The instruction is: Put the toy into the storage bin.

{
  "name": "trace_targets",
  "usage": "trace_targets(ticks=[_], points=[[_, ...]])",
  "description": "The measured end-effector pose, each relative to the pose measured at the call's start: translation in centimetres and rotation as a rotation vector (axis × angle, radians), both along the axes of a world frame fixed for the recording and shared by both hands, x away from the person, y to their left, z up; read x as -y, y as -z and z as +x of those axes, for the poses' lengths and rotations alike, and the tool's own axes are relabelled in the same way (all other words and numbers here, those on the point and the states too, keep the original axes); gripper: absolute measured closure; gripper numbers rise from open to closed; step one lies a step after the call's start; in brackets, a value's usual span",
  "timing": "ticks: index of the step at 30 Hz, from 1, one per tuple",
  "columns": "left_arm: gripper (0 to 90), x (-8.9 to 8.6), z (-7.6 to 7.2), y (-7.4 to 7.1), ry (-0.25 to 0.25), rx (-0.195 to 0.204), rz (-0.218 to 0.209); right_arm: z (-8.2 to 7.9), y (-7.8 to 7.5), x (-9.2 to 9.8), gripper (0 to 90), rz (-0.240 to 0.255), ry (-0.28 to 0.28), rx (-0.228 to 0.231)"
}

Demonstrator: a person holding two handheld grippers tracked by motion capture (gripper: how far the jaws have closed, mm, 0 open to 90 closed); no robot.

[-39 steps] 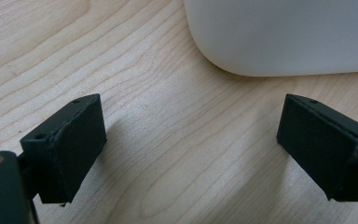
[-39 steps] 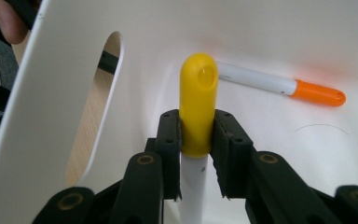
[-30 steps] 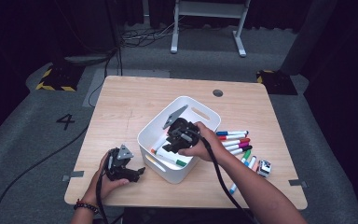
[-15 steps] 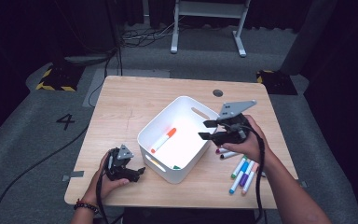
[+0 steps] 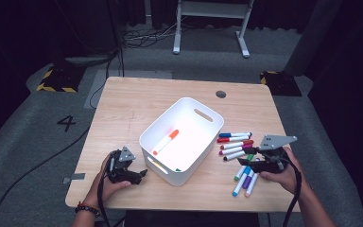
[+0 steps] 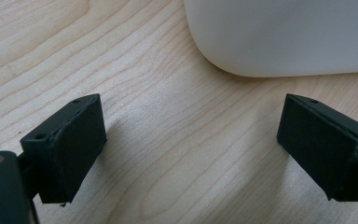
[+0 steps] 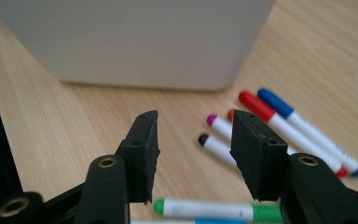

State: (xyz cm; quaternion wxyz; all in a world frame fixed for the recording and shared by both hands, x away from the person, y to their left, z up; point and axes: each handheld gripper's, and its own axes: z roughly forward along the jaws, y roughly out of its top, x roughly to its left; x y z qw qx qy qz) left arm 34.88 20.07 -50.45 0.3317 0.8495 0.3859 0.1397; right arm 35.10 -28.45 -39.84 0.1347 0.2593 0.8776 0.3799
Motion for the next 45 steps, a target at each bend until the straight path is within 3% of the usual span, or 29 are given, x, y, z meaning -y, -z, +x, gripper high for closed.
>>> trace_targets(ticks=[6,17,22,30,32,38,42,45], points=[[8.0,0.0,0.0,0.0,-0.003,0.000,-0.002,-2.1,3.4,1.8,50.4,-0.012,-0.004,-0.040],[8.0,0.0,0.0,0.0,-0.001,0.000,-0.001,-3.5,6.9,0.6,49.4,-0.067,-0.067,-0.088],[8.0,0.0,0.0,0.0,-0.002,-0.004,0.000,-3.5,7.5,0.0,49.8,-0.087,-0.078,-0.090],[8.0,0.0,0.0,0.0,-0.004,0.000,-0.001,-3.0,8.0,0.0,48.4,-0.036,-0.065,-0.087],[8.0,0.0,0.0,0.0,-0.001,0.000,-0.001,-2.9,7.9,-0.2,47.4,-0.044,-0.068,-0.078],[8.0,0.0,0.0,0.0,-0.003,0.000,-0.001,-3.6,7.2,0.6,44.9,-0.017,-0.077,-0.046],[8.0,0.0,0.0,0.0,0.002,0.004,0.001,-3.8,8.0,0.2,42.3,-0.080,-0.097,-0.044],[8.0,0.0,0.0,0.0,0.000,0.000,0.000,-3.7,8.3,-0.4,44.1,-0.094,-0.117,-0.055]])
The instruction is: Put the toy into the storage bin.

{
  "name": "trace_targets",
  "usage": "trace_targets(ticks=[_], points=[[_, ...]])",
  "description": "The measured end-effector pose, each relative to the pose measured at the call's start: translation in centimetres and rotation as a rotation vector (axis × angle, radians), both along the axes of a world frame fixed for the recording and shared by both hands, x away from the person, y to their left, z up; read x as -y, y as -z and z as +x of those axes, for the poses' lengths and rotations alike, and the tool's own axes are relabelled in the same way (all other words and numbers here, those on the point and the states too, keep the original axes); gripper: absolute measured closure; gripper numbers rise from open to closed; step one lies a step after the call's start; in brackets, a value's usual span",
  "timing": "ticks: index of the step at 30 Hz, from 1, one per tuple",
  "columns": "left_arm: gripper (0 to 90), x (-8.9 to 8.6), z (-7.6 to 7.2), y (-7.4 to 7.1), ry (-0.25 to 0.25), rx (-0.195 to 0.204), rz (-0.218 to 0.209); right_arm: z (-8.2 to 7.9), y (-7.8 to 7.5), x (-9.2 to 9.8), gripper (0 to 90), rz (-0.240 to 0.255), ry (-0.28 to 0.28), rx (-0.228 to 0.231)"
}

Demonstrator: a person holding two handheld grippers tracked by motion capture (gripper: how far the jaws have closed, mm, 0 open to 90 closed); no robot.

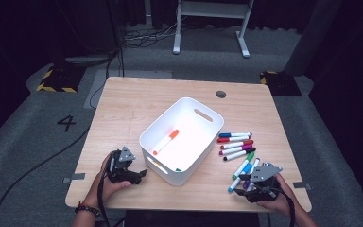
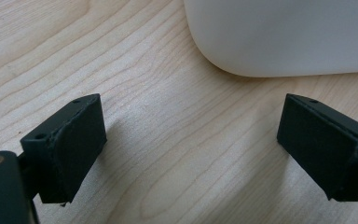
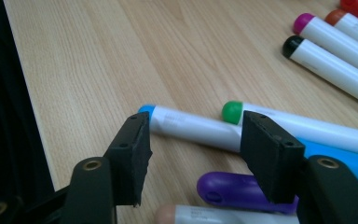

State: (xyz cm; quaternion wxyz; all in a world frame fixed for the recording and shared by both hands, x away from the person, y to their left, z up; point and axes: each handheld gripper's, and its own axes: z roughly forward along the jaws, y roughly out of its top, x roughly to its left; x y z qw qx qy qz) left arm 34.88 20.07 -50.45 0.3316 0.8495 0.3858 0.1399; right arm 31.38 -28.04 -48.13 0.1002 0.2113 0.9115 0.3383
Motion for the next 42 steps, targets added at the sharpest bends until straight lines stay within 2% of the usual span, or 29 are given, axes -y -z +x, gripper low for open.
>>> trace_targets(ticks=[3,5,9,11,12,13,16,18,19,22,23,24,25,27,28,29,31,35,38,39,42], points=[[8.0,0.0,0.0,0.0,0.000,0.000,0.000,0.3,0.2,-0.4,44.9,-0.008,0.008,0.000],[8.0,0.0,0.0,0.0,0.001,0.002,0.000,0.9,0.4,-0.9,45.8,-0.012,0.009,-0.019],[8.0,0.0,0.0,0.0,0.002,0.004,0.000,1.4,0.3,-1.8,46.4,0.008,0.008,-0.022],[8.0,0.0,0.0,0.0,0.000,0.000,-0.001,1.7,0.1,-2.3,46.5,0.010,-0.001,-0.020],[8.0,0.0,0.0,0.0,0.002,0.004,0.000,1.9,-0.1,-2.2,46.8,-0.003,-0.021,-0.003],[8.0,0.0,0.0,0.0,0.001,0.003,0.000,1.9,-0.3,-2.2,46.8,0.010,-0.007,0.001],[8.0,0.0,0.0,0.0,0.001,0.000,-0.001,2.6,-1.3,-0.8,45.6,0.042,0.014,0.022],[8.0,0.0,0.0,0.0,-0.004,0.000,-0.002,2.9,-1.5,-0.3,44.8,0.038,0.030,0.020],[8.0,0.0,0.0,0.0,-0.003,-0.001,-0.002,3.5,-1.8,0.7,43.8,0.037,0.045,0.029],[8.0,0.0,0.0,0.0,0.000,0.000,-0.001,4.3,-1.7,1.3,42.5,0.010,0.062,0.037],[8.0,0.0,0.0,0.0,-0.004,0.000,-0.002,5.0,-1.2,1.6,41.6,-0.026,0.068,0.030],[8.0,0.0,0.0,0.0,-0.003,0.000,-0.002,5.2,-1.0,1.7,41.3,-0.042,0.070,0.034],[8.0,0.0,0.0,0.0,-0.003,0.000,-0.002,5.2,-1.0,1.7,41.3,-0.042,0.070,0.034],[8.0,0.0,0.0,0.0,-0.003,-0.001,-0.003,5.9,-0.2,1.9,41.5,-0.061,0.077,0.006],[8.0,0.0,0.0,0.0,-0.003,-0.001,-0.003,5.9,-0.2,1.9,41.5,-0.061,0.077,0.006],[8.0,0.0,0.0,0.0,0.000,0.000,-0.001,6.1,0.2,1.9,43.2,-0.084,0.082,0.003],[8.0,0.0,0.0,0.0,-0.001,0.000,-0.002,6.1,0.3,1.8,46.7,-0.066,0.074,-0.007],[8.0,0.0,0.0,0.0,-0.003,0.000,-0.002,5.9,0.2,1.3,52.1,-0.073,0.042,-0.019],[8.0,0.0,0.0,0.0,0.000,0.000,0.000,6.0,0.1,0.7,54.9,-0.065,0.054,-0.050],[8.0,0.0,0.0,0.0,0.001,0.002,0.000,6.1,0.1,0.5,55.7,-0.076,0.035,-0.047],[8.0,0.0,0.0,0.0,0.001,0.000,0.000,6.0,0.1,0.1,61.1,-0.060,0.025,-0.066]])
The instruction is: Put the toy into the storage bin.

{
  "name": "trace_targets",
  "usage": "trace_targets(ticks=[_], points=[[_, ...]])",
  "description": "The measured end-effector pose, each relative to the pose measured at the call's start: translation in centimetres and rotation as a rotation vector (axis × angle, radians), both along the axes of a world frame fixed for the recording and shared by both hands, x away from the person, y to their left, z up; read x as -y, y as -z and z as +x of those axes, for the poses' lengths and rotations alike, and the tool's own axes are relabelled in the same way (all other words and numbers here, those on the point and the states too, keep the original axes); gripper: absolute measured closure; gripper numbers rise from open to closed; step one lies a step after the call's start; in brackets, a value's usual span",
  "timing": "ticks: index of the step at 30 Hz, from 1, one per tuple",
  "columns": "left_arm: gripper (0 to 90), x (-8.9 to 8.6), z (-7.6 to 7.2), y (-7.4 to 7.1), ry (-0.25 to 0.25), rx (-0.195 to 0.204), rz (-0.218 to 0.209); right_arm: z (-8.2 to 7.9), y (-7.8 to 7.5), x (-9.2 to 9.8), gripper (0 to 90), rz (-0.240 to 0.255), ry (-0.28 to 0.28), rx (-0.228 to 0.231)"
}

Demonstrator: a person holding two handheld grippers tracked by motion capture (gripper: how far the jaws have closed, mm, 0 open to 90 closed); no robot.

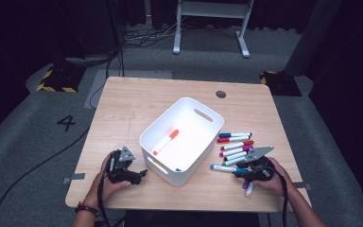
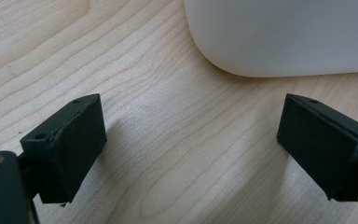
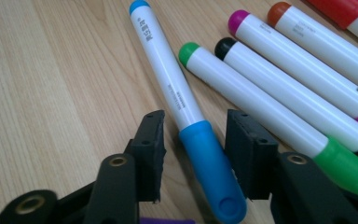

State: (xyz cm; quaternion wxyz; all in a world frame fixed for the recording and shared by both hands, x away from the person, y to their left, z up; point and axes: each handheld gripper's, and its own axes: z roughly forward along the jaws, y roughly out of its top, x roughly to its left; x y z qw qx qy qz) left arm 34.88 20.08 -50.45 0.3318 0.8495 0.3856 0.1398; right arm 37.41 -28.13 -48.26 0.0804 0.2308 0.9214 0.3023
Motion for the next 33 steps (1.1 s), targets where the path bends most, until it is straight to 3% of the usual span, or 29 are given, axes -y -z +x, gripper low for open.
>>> trace_targets(ticks=[7,20,27,33], points=[[8.0,0.0,0.0,0.0,0.000,0.001,-0.001,-0.5,0.1,-0.4,73.5,0.017,-0.010,-0.002],[8.0,0.0,0.0,0.0,-0.002,0.000,0.000,-0.3,0.0,-0.5,74.4,0.010,-0.041,0.013],[8.0,0.0,0.0,0.0,-0.001,0.002,0.000,-0.7,-1.0,0.2,74.5,0.076,-0.038,0.013],[8.0,0.0,0.0,0.0,-0.001,0.000,-0.001,-1.4,-2.3,0.6,74.6,0.105,-0.043,0.034]])
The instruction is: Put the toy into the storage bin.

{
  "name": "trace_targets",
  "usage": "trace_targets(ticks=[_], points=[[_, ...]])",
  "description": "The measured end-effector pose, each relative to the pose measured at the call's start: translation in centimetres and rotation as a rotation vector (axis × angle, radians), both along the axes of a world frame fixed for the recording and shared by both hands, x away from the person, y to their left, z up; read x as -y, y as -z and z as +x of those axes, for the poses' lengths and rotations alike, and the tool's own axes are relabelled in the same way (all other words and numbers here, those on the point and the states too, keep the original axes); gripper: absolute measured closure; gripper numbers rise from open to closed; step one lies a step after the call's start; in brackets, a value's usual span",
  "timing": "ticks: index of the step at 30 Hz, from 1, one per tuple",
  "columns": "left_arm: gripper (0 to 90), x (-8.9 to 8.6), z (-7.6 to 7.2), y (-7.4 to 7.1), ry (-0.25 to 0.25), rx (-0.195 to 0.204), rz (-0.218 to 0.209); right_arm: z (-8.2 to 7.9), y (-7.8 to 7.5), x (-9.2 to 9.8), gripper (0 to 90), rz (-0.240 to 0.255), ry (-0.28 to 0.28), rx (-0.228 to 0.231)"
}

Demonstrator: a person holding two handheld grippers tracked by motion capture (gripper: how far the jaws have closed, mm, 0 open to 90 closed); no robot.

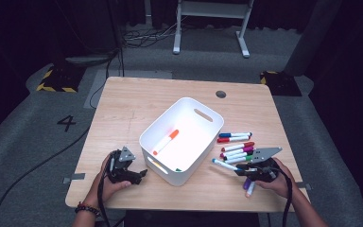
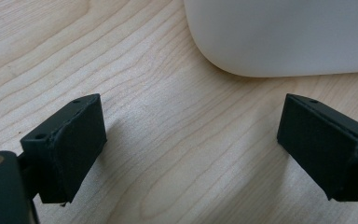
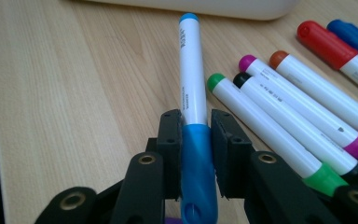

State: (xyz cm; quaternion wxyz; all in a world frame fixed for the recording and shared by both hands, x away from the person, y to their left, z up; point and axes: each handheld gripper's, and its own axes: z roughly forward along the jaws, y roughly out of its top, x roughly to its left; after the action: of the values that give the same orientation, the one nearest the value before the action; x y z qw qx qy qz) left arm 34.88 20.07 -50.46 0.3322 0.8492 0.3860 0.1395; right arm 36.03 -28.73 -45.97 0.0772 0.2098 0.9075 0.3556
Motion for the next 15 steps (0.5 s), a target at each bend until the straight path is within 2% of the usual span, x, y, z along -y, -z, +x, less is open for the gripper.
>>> trace_targets(ticks=[9,10,13,14,15], points=[[8.0,0.0,0.0,0.0,-0.004,0.000,0.000,-0.7,-2.6,1.0,74.6,0.063,0.005,0.050],[8.0,0.0,0.0,0.0,-0.001,0.003,0.000,-0.8,-3.4,1.3,74.6,0.087,0.010,0.058],[8.0,0.0,0.0,0.0,0.000,-0.001,0.000,-0.9,-4.2,1.4,74.6,0.114,0.006,0.068],[8.0,0.0,0.0,0.0,0.000,0.000,0.001,-1.0,-5.3,1.4,74.6,0.132,0.005,0.085],[8.0,0.0,0.0,0.0,0.001,0.003,0.002,-1.0,-5.7,1.4,74.6,0.141,0.004,0.090]])
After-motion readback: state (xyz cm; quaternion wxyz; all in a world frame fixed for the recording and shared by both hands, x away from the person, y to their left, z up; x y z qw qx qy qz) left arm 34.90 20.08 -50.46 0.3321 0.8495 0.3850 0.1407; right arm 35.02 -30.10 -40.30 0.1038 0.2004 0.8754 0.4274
